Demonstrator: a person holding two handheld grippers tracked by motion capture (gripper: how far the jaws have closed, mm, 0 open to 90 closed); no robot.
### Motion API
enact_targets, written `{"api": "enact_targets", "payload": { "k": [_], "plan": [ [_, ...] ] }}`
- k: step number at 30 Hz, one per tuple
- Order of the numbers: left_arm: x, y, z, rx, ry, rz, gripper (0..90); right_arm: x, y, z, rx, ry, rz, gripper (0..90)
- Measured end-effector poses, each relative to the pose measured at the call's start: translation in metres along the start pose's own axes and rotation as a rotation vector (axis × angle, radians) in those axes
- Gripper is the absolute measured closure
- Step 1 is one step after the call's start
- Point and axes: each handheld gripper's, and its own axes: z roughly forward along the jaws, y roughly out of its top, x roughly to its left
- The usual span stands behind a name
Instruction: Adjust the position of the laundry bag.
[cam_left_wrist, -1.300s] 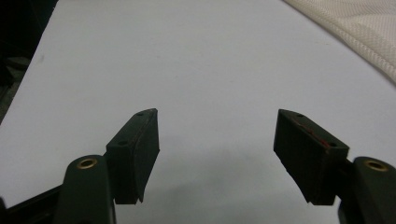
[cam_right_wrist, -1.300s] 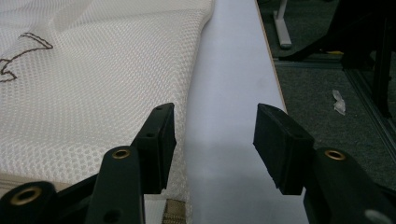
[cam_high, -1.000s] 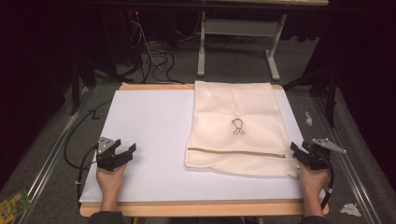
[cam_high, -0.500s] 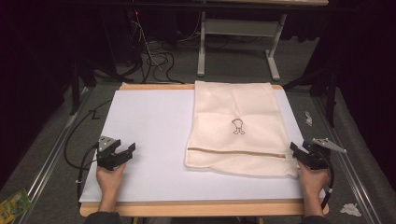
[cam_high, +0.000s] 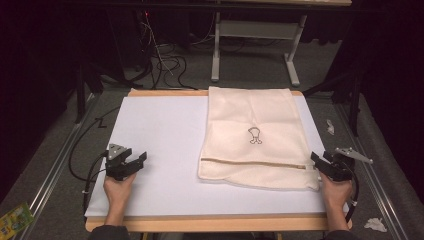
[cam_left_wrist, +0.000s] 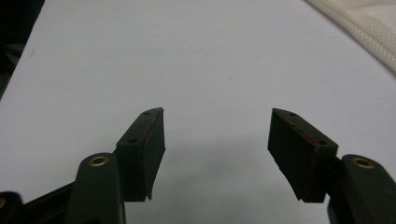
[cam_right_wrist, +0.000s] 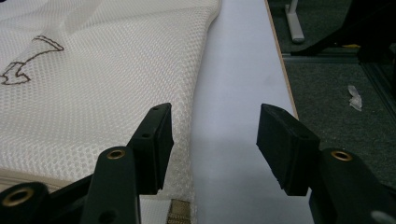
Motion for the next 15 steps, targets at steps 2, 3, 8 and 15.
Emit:
{"api": "enact_targets", "payload": {
  "k": [2,3,8,15],
  "plan": [
    [-0.006,0.005,0.002,0.000,-0.019,0.013,37.1,0.000,0.001,0.000,-0.004,0.007,0.002,45.9],
    [-0.008,0.006,0.002,0.004,-0.025,0.014,37.1,0.000,0.002,0.000,-0.003,0.011,0.000,45.9],
    [-0.017,0.015,0.005,0.047,-0.067,0.027,37.9,0.003,0.003,-0.003,-0.002,0.039,-0.014,48.1],
    [-0.038,0.027,0.010,0.079,-0.126,0.044,38.7,0.009,0.009,-0.008,-0.001,0.082,-0.048,48.4]
  ]
}}
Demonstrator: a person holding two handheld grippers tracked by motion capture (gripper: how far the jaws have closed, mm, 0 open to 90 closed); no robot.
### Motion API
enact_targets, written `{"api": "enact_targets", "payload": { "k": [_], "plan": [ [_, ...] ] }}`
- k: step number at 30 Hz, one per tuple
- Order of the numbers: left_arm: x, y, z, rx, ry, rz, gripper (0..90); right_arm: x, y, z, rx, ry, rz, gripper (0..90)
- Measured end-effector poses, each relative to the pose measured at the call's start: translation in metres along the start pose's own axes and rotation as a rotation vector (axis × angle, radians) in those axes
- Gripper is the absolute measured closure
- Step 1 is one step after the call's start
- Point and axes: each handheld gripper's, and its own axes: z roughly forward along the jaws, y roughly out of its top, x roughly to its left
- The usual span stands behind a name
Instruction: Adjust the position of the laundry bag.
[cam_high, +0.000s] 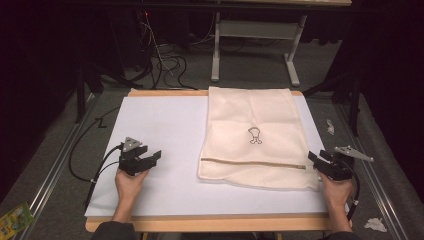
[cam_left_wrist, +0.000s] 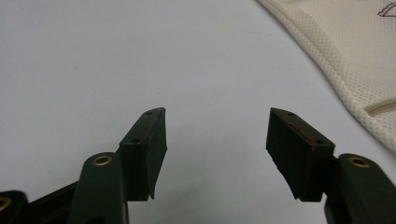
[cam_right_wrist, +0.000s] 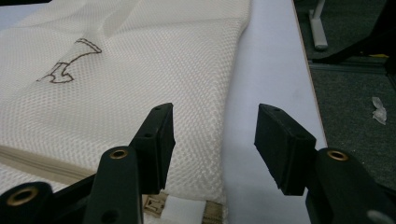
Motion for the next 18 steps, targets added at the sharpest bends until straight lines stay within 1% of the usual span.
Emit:
{"api": "enact_targets", "payload": {
  "k": [1,2,3,4,5,7,8,10,13,14,17,18],
  "plan": [
    [-0.003,0.003,0.001,0.010,-0.010,0.008,38.8,0.001,0.001,-0.001,0.002,0.003,-0.006,49.0],
    [-0.003,0.003,0.001,0.010,-0.010,0.008,38.8,0.001,0.001,-0.001,0.002,0.003,-0.006,49.0],
    [-0.006,0.005,0.003,0.015,-0.015,0.016,38.8,0.004,0.002,-0.003,0.011,0.012,-0.021,51.2],
    [-0.013,0.009,0.006,0.022,-0.026,0.028,38.8,0.005,0.003,-0.004,0.019,0.012,-0.028,51.9],
    [-0.013,0.009,0.006,0.022,-0.026,0.028,38.8,0.006,0.004,-0.005,0.022,0.013,-0.030,52.1],
    [-0.021,0.013,0.010,0.034,-0.037,0.036,38.7,0.005,0.005,-0.006,0.025,0.023,-0.024,51.8],
    [-0.023,0.014,0.012,0.034,-0.050,0.036,38.7,0.004,0.006,-0.006,0.022,0.022,-0.024,51.6],
    [-0.025,0.015,0.013,0.036,-0.056,0.032,38.5,0.003,0.005,-0.007,0.029,0.023,-0.018,50.8],
    [-0.030,0.018,0.016,0.043,-0.079,0.026,38.5,0.004,0.005,-0.006,0.042,0.019,-0.022,50.4],
    [-0.035,0.020,0.019,0.047,-0.088,0.037,38.5,0.004,0.005,-0.006,0.044,0.020,-0.024,50.4],
    [-0.044,0.023,0.024,0.058,-0.106,0.053,37.4,0.005,0.004,-0.004,0.054,0.020,-0.019,50.0],
    [-0.044,0.023,0.024,0.058,-0.106,0.053,36.8,0.005,0.004,-0.004,0.054,0.020,-0.019,50.0]
  ]
}}
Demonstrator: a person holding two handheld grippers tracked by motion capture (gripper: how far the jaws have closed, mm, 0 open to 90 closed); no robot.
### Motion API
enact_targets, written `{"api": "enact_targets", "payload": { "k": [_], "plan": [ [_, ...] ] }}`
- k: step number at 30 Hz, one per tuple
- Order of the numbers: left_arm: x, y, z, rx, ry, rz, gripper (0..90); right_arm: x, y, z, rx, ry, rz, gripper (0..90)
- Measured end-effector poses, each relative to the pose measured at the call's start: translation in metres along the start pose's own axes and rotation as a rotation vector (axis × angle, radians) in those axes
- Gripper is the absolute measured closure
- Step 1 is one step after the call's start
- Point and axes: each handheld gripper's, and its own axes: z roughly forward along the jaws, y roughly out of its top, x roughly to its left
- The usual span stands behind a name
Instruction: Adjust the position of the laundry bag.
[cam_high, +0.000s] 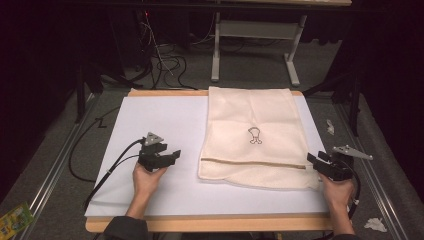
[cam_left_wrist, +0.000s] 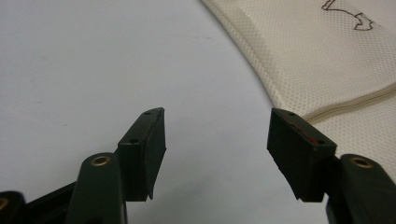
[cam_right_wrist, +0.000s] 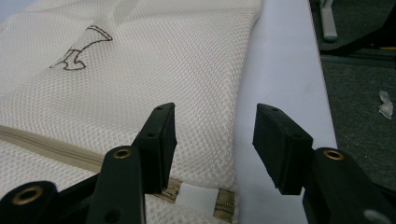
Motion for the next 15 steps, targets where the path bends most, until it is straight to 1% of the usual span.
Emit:
{"api": "enact_targets", "payload": {
  "k": [2,4,5,7,9,11,12,14,15],
  "plan": [
    [-0.006,0.004,0.004,0.005,-0.014,0.001,36.1,0.000,-0.001,0.001,-0.001,0.004,0.004,49.1],
    [-0.008,0.005,0.006,0.006,-0.018,0.002,35.7,0.001,-0.001,0.002,0.006,0.003,0.011,48.6],
    [-0.012,0.008,0.009,0.011,-0.024,0.013,35.0,0.001,0.000,0.002,0.015,-0.001,0.003,48.0],
    [-0.016,0.011,0.011,0.017,-0.028,0.022,34.7,0.001,0.000,0.002,0.014,-0.004,0.005,47.9],
    [-0.018,0.012,0.013,0.020,-0.032,0.020,34.4,0.001,0.000,0.003,0.018,-0.007,0.011,47.5],
    [-0.021,0.015,0.016,0.026,-0.034,0.027,34.2,0.001,0.001,0.003,0.022,-0.008,0.008,47.1],
    [-0.023,0.016,0.019,0.028,-0.036,0.023,34.2,0.001,0.001,0.003,0.022,-0.008,0.008,47.1],
    [-0.025,0.019,0.023,0.041,-0.060,0.002,34.5,0.001,0.003,0.005,0.036,-0.005,0.010,46.2],
    [-0.029,0.021,0.027,0.055,-0.055,0.015,34.9,0.002,0.003,0.005,0.040,-0.006,0.012,45.7]
  ]
}}
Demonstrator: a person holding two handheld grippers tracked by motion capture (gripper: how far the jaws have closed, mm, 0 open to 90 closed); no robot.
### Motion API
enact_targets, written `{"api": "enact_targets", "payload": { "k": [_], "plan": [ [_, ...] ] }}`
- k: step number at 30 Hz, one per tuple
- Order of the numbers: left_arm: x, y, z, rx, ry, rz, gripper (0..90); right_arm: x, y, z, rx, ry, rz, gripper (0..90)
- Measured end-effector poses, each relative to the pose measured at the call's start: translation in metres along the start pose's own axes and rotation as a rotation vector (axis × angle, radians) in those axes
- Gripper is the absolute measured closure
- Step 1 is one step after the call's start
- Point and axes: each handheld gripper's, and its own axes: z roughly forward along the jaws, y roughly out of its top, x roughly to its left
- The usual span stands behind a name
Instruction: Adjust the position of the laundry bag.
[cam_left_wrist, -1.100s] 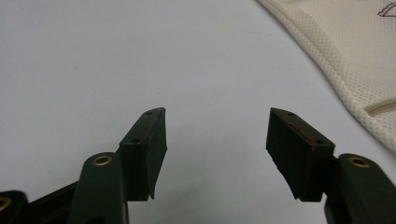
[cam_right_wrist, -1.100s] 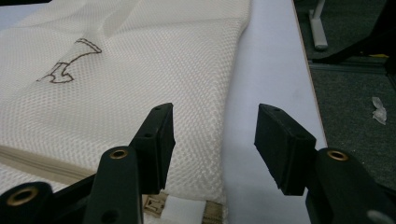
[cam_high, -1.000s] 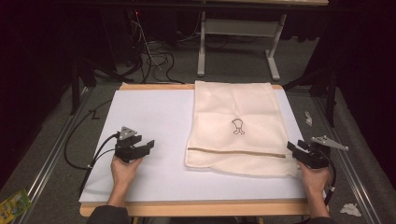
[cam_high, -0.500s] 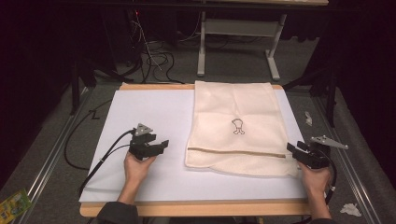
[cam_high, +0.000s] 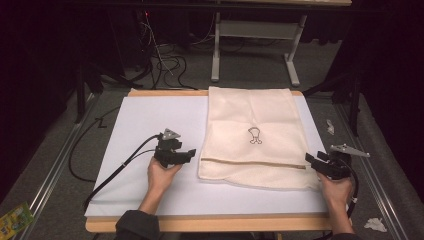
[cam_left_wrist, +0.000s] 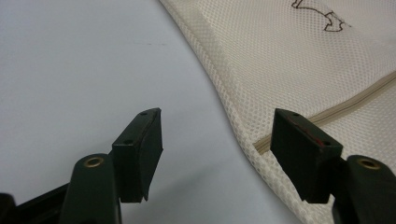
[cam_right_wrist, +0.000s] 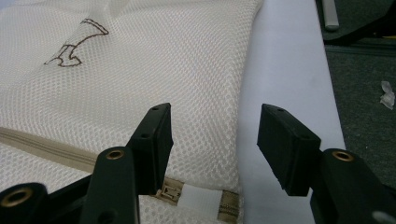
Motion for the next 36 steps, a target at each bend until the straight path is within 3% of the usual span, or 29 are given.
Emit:
{"api": "enact_targets", "payload": {
  "k": [10,24,29,36],
  "plan": [
    [-0.015,0.011,0.024,0.044,-0.010,0.010,35.2,0.004,0.007,0.009,0.037,-0.010,-0.002,45.2],
    [-0.023,0.013,0.054,0.103,-0.017,-0.001,36.3,0.004,0.012,0.020,0.098,-0.029,0.000,45.7],
    [-0.023,0.011,0.060,0.114,-0.015,-0.010,37.6,0.005,0.011,0.025,0.119,-0.037,-0.010,48.2],
    [-0.027,0.012,0.065,0.129,-0.008,0.025,41.2,0.007,0.010,0.034,0.188,-0.038,-0.024,60.5]
  ]
}}
